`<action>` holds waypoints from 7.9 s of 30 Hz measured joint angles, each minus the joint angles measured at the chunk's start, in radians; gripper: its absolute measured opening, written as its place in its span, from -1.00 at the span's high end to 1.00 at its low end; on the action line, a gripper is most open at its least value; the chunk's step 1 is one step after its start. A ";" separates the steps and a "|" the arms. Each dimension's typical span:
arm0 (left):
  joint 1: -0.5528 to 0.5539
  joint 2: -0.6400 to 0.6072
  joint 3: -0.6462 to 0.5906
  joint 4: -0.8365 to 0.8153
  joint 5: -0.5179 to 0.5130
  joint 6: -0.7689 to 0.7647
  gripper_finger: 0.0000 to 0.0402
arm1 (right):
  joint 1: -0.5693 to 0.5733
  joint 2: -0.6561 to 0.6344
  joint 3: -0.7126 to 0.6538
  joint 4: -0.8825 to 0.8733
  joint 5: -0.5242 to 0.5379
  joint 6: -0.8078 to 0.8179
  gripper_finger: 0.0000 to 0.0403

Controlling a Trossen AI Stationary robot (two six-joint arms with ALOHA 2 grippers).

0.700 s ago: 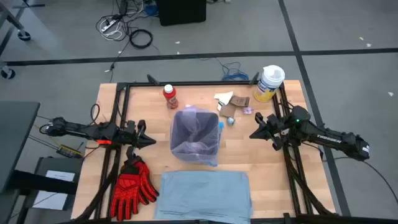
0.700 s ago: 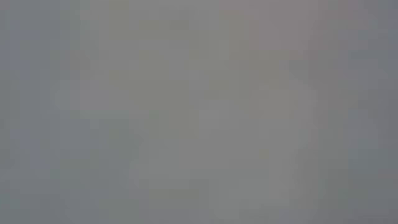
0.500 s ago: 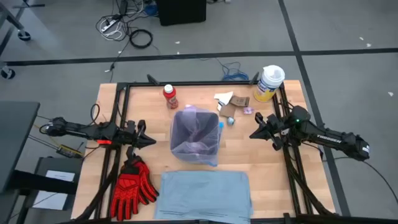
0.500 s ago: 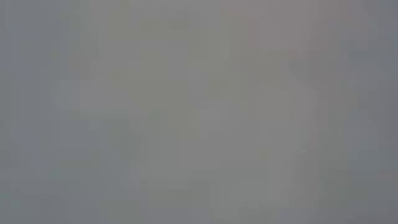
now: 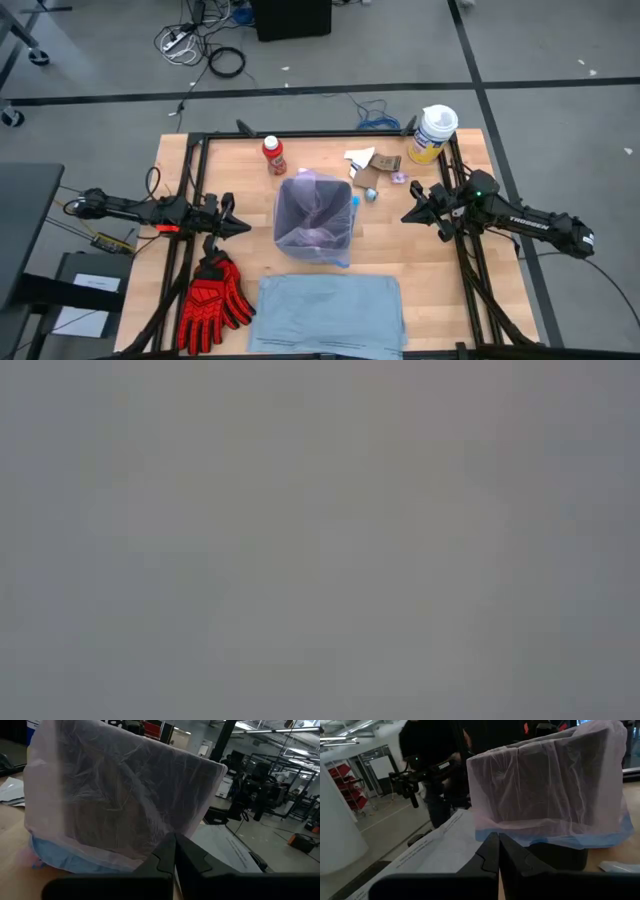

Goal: Place trash/remove bag and relplace

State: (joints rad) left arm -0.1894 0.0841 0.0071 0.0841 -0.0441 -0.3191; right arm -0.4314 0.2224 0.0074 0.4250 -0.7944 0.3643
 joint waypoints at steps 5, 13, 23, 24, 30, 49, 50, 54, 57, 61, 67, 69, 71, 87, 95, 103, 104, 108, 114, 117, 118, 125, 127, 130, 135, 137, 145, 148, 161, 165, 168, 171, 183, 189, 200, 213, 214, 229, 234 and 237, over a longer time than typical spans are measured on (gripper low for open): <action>0.000 0.000 0.000 0.000 0.000 0.000 0.90 | 0.000 0.000 0.000 0.000 0.000 0.000 1.00; 0.000 0.000 0.000 0.000 0.000 0.000 0.90 | 0.000 0.000 0.000 0.000 0.000 0.000 1.00; 0.000 0.000 0.000 0.000 0.000 0.000 0.90 | 0.000 0.000 0.000 0.000 0.000 0.000 1.00; 0.000 0.000 0.000 0.000 0.000 0.000 0.90 | 0.000 0.000 0.000 0.000 0.000 0.000 1.00; 0.000 0.000 0.000 0.000 0.000 0.000 0.90 | 0.000 0.000 0.000 0.000 0.000 0.000 1.00; 0.000 0.000 0.000 0.000 0.000 0.000 0.90 | 0.000 0.000 0.000 0.000 0.000 0.000 1.00; 0.000 0.000 0.000 0.000 0.000 0.000 0.90 | 0.000 0.000 0.000 0.000 0.000 0.000 1.00; 0.000 0.000 0.000 0.000 0.000 0.000 0.90 | 0.000 0.000 0.000 0.000 0.000 0.000 1.00; 0.000 0.000 0.000 0.000 0.000 0.000 0.90 | 0.000 0.000 0.000 0.000 0.000 0.000 1.00; 0.000 0.000 0.000 0.000 0.000 0.000 0.90 | 0.000 0.000 0.000 0.000 0.000 0.000 1.00; 0.000 0.000 0.000 -0.001 0.001 -0.003 0.90 | -0.009 0.001 0.002 -0.039 0.006 -0.257 1.00; 0.000 0.000 0.000 -0.010 0.016 -0.029 0.90 | -0.009 0.000 0.002 -0.031 0.027 -0.324 1.00; 0.000 0.001 0.000 -0.008 0.031 -0.033 0.90 | -0.009 0.000 0.002 -0.011 0.069 -0.374 1.00; 0.000 0.000 0.000 0.105 -0.098 0.057 0.90 | -0.009 0.000 0.003 0.044 0.277 -0.392 1.00; 0.000 0.001 0.000 0.175 -0.121 0.080 0.90 | -0.009 0.000 0.003 0.045 0.277 -0.392 1.00; 0.000 0.000 0.000 0.249 -0.236 0.110 0.90 | -0.009 0.000 0.003 0.140 0.344 -0.399 1.00; 0.000 0.000 0.000 0.248 -0.291 0.124 0.90 | -0.009 0.000 0.003 0.191 0.358 -0.337 1.00; 0.000 0.001 0.000 0.294 -0.431 0.106 0.90 | -0.008 0.000 0.003 0.377 0.458 -0.060 1.00; 0.000 0.000 0.000 0.466 -0.459 0.132 0.90 | -0.008 0.003 0.003 0.385 0.702 0.046 1.00; 0.000 0.000 0.000 0.549 -0.459 0.130 0.90 | -0.008 0.005 0.003 0.388 0.711 0.092 1.00; 0.000 0.000 0.000 0.572 -0.459 0.129 0.90 | -0.007 0.005 0.003 0.389 0.710 0.114 1.00; 0.000 0.000 0.000 0.789 -0.603 0.027 0.90 | -0.007 0.004 0.003 0.447 0.767 0.215 1.00; 0.000 0.000 0.000 0.827 -0.663 0.046 0.90 | -0.007 0.005 0.004 0.465 0.824 0.211 1.00; 0.000 0.000 0.000 0.837 -0.673 0.103 0.90 | -0.007 0.004 0.004 0.469 0.898 0.248 1.00; 0.000 0.000 0.000 0.827 -0.673 0.084 0.90 | -0.007 0.004 0.004 0.468 0.968 0.350 1.00; 0.000 0.000 0.000 0.824 -0.673 0.064 0.90 | -0.008 0.005 0.004 0.468 0.971 0.412 1.00; 0.000 0.000 0.000 0.815 -0.654 0.020 0.90 | -0.008 0.006 0.004 0.466 1.107 0.370 1.00; 0.000 0.000 0.000 0.844 -0.651 0.017 0.90 | -0.009 0.010 0.004 0.453 1.130 0.367 1.00; 0.000 0.000 0.198 0.526 -0.702 0.090 0.90 | 0.130 0.292 0.234 0.037 1.133 0.366 1.00; 0.000 0.014 0.286 0.254 -0.704 0.053 0.90 | 0.154 0.457 0.440 -0.258 1.169 0.269 1.00; 0.000 0.052 0.362 0.124 -0.703 -0.022 0.90 | 0.135 0.585 0.597 -0.501 1.175 0.234 0.98; 0.000 0.109 0.453 -0.034 -0.703 -0.066 0.90 | 0.099 0.711 0.732 -0.731 1.176 0.231 0.93; 0.001 0.405 0.746 -0.289 -0.861 0.102 0.56 | 0.014 1.156 1.028 -0.910 1.074 -0.304 0.34; 0.025 0.450 0.851 -0.297 -0.881 0.012 0.35 | -0.117 1.389 1.183 -0.925 0.978 -0.289 0.13; 0.026 0.487 0.863 -0.307 -0.894 -0.140 0.34 | -0.298 1.723 1.503 -1.190 0.902 -0.373 0.05; 0.026 0.571 0.863 -0.270 -0.908 -0.165 0.35 | -0.330 1.830 1.547 -1.259 0.762 -0.431 -0.06; 0.026 0.572 0.863 -0.271 -0.908 -0.165 0.35 | -0.330 1.835 1.547 -1.259 0.745 -0.435 -0.06; 0.026 0.607 0.863 -0.270 -0.905 -0.191 0.35 | -0.291 1.838 1.465 -1.186 0.664 -0.452 0.48; 0.026 0.634 0.863 -0.281 -0.898 -0.158 0.35 | -0.275 1.829 1.419 -1.165 0.677 -0.455 0.92; 0.026 0.652 0.863 -0.290 -0.896 -0.134 0.35 | -0.261 1.821 1.416 -1.163 0.685 -0.451 0.96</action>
State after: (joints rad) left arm -0.1635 0.7361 0.8700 -0.2058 -0.9398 -0.4534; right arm -0.6924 2.0429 1.4237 -0.7377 -0.1091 -0.0871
